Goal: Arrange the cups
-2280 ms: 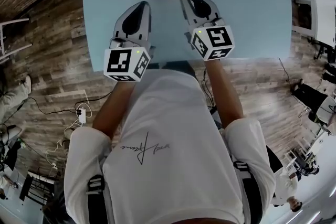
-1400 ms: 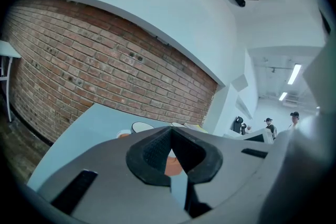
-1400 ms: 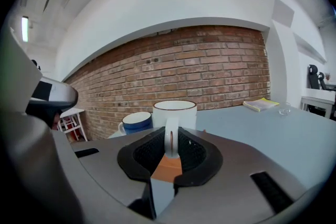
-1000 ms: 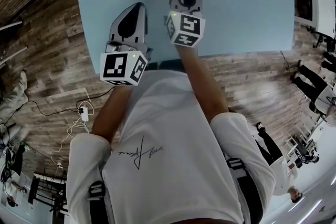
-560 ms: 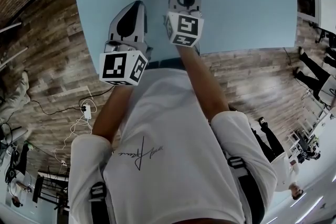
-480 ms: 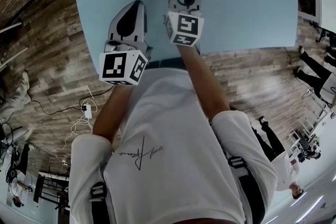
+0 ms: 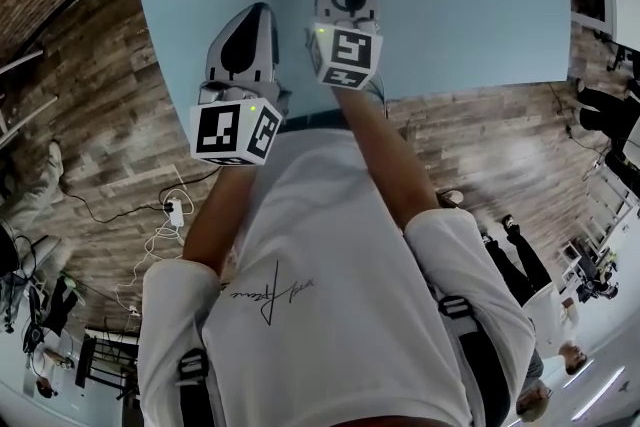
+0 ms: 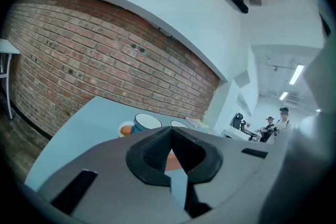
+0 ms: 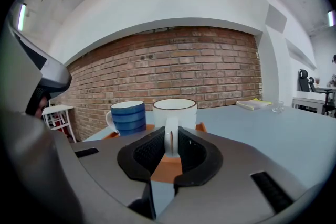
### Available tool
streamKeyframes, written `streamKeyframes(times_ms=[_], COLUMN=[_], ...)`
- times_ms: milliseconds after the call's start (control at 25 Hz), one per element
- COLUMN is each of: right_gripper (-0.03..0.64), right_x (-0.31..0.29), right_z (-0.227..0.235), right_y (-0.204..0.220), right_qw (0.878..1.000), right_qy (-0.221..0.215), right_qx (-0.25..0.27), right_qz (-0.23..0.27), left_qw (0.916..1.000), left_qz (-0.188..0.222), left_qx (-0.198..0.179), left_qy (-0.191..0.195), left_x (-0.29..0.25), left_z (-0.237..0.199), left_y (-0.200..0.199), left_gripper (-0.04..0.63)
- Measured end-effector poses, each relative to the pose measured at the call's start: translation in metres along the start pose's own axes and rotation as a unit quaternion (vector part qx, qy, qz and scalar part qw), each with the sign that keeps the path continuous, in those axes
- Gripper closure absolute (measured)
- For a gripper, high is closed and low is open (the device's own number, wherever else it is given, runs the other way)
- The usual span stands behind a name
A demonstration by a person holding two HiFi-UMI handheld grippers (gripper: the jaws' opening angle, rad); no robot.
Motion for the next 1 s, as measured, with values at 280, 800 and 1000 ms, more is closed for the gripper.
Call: streamKeyframes(times_ms=[280, 800, 1000], right_gripper=[0.551, 0.548, 0.502], right_x=[0.004, 0.003, 0.008], right_z=[-0.007, -0.009, -0.007], right_y=[-0.001, 0.003, 0.007], right_qw=[1.000, 1.000, 1.000], right_qy=[0.004, -0.003, -0.004], right_qx=[0.013, 0.004, 0.003], right_qz=[0.004, 0.003, -0.004], left_qw=[1.0000, 1.0000, 1.0000], left_qz=[-0.004, -0.006, -0.005], left_qx=[0.001, 0.007, 0.007], left_qy=[0.004, 0.000, -0.001], left_x=[0.000, 0.000, -0.001], left_z=[0.003, 0.000, 0.000], left_y=[0.005, 0.006, 0.007], left_gripper=[0.588, 0.588, 0.588])
Point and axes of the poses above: the fingertips, and each gripper's own axes: x backward along the fingers, z to its right, y out of its underside, the point moved 5 cm from there along x, backward along the fingers, and after that the axes turned 11 degrees about -x, right-handed, at the moved point
